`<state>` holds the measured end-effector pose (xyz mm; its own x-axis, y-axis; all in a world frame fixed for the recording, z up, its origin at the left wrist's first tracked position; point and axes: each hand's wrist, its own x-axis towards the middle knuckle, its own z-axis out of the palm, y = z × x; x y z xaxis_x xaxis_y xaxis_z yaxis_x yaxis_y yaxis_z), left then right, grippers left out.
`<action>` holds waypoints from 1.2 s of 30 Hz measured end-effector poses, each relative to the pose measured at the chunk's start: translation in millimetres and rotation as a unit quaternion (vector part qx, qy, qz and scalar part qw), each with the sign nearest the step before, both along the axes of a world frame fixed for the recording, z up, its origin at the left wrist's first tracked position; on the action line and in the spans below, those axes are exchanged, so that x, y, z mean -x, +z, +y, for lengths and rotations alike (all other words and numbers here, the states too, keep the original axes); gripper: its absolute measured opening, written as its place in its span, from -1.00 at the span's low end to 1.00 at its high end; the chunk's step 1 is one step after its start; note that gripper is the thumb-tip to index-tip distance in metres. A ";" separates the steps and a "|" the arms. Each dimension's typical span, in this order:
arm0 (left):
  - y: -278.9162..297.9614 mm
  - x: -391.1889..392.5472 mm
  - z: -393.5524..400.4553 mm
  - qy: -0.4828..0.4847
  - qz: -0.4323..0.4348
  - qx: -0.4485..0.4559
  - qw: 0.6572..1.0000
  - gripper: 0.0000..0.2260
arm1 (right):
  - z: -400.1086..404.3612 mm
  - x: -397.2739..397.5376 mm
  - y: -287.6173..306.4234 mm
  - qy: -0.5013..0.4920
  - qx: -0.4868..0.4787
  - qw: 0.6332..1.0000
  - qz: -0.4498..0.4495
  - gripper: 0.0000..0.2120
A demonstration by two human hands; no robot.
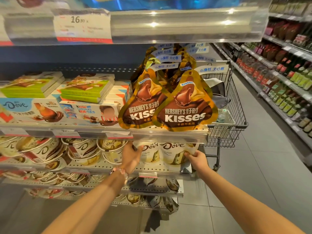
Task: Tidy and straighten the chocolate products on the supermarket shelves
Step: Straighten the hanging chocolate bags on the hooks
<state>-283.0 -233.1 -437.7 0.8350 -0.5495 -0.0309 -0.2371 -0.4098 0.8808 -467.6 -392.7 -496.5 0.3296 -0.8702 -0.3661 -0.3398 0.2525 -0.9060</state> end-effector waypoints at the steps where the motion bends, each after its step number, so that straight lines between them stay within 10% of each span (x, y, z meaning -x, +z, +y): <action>1: 0.0 0.0 -0.1 0.019 -0.006 -0.006 1.000 -0.88 | 0.1 0.8 0.5 0.004 0.010 1.000 0.008 -0.95; 13: -1.3 -0.8 4.6 0.025 0.024 -0.001 0.999 -0.90 | 4.6 4.5 11.3 0.047 0.070 0.995 0.058 -0.91; 20: 7.8 -7.4 34.9 -0.018 0.071 0.031 0.997 -0.72 | 20.2 23.0 32.5 0.016 0.150 0.986 0.071 -0.42; 27: 51.2 -11.2 78.7 -0.128 0.059 0.032 0.989 -0.79 | 75.2 26.9 67.9 0.058 0.178 0.980 -0.064 -0.85; 36: 161.3 -64.8 121.8 -0.131 -0.075 0.160 0.976 -0.89 | 144.2 -71.3 177.4 0.218 0.259 0.915 -0.218 -0.86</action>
<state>-218.2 -111.2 -276.4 0.6465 -0.7062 0.2885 -0.4322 -0.0275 0.9013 -396.3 -248.5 -319.0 0.7035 -0.6409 0.3072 0.1160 -0.3230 -0.9393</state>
